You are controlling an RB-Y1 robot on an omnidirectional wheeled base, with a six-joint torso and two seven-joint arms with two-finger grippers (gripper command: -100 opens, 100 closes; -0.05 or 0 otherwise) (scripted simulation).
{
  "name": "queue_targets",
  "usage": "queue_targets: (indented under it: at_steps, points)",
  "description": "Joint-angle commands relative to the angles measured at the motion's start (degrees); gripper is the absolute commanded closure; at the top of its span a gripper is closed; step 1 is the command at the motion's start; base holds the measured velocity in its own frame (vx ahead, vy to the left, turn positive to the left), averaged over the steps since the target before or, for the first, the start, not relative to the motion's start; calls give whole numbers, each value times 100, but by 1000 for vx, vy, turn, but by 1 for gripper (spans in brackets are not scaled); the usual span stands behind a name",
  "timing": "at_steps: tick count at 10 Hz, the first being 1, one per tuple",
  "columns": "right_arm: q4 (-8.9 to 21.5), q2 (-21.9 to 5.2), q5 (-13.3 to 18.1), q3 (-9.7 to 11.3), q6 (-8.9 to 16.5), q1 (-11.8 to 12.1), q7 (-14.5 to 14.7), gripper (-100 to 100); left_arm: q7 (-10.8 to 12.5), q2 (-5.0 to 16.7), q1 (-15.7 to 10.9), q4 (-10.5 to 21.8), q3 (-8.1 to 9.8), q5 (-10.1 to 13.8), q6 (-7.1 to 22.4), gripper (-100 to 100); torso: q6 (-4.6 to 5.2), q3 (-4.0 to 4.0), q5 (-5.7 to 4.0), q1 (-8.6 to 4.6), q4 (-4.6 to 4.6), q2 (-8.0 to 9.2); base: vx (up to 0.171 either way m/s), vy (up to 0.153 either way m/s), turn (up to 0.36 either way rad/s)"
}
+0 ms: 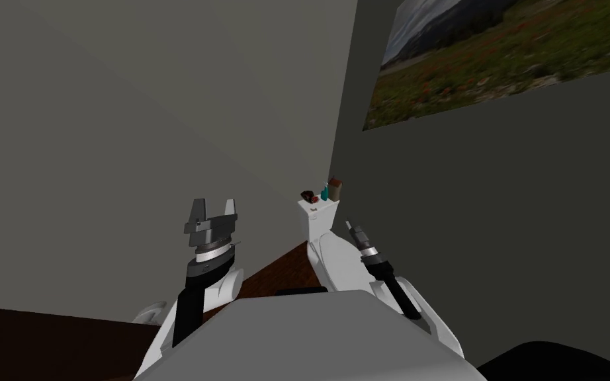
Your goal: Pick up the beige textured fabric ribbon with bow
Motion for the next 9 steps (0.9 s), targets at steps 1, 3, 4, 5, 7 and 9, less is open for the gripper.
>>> queue_targets:
  at_steps: [1, 3, 4, 5, 7, 9]
  points:
    - [100, -286, 124, 28, 133, 28, 30, -100, 0, 0, 0, 0, 0, 0, 0, 0, 0, 0, 0, 0, 0, 0, -58, -66, 201]
    - [235, -595, 232, 47, 221, 40, 54, -100, 0, 0, 0, 0, 0, 0, 0, 0, 0, 1, -1, -2, 0, 1, -50, -56, 171]
    - [235, -721, 232, 47, 221, 40, 54, -100, 0, 0, -1, 0, 0, 0, 0, 0, -2, 2, -1, -8, 0, 4, -42, -46, 142]
    - [375, -911, 343, 68, 311, 55, 79, -100, 0, 0, 0, 0, 0, 0, 0, 0, 0, 0, -1, -2, 0, -1, -55, -60, 186]
    - [518, -1244, 458, 94, 400, 72, 104, -100, 0, 0, 0, 0, 0, 0, 0, 0, 0, -1, -1, -2, 0, -2, -51, -55, 172]
    - [662, -1591, 573, 123, 487, 92, 130, -100, 0, 0, 0, 0, 0, 0, 0, 0, 1, 0, -2, -4, 0, -2, -51, -55, 170]
